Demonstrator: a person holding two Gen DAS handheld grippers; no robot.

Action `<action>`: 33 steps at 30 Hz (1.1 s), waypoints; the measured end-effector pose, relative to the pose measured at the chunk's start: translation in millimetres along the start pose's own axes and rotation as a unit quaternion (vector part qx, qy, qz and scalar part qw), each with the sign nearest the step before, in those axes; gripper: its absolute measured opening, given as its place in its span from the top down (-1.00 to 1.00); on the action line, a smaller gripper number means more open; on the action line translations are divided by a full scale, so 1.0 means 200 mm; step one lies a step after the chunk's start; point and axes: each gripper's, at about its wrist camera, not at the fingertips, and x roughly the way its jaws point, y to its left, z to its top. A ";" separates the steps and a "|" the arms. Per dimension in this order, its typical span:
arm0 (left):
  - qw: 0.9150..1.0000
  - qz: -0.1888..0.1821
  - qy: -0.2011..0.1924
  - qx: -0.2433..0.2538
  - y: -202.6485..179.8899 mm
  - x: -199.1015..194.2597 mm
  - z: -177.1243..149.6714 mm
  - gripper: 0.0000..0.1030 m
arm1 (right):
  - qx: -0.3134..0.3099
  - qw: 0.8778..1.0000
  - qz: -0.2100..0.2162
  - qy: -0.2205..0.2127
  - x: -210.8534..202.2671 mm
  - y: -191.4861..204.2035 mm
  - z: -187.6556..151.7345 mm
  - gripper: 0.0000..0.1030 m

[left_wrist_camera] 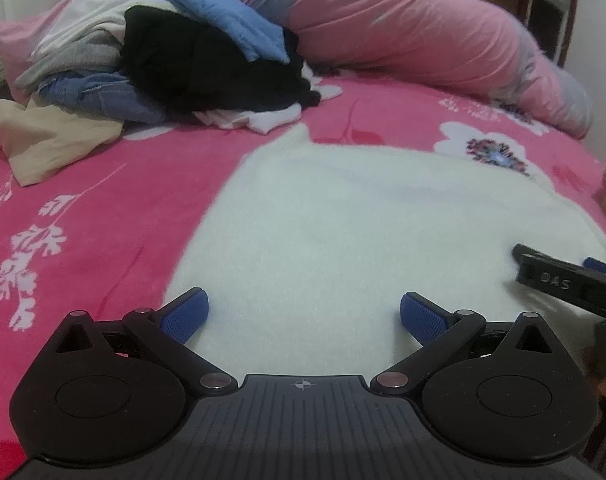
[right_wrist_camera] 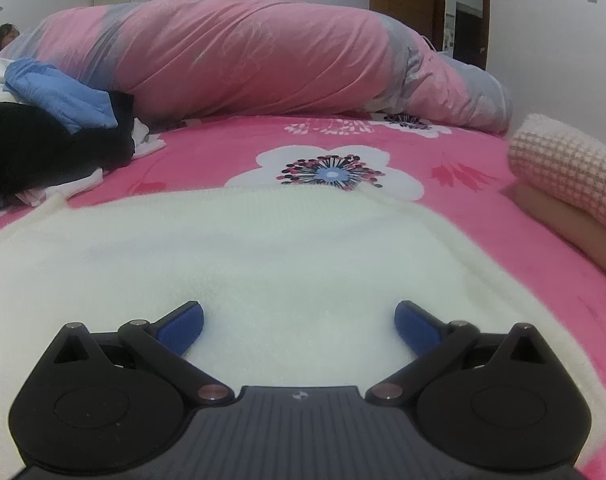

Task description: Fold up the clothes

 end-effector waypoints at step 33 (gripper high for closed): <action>0.969 -0.153 -0.045 -0.188 0.34 -0.12 -0.33 -1.00 | -0.006 1.000 -0.008 -0.012 -0.01 0.01 -0.02 -1.00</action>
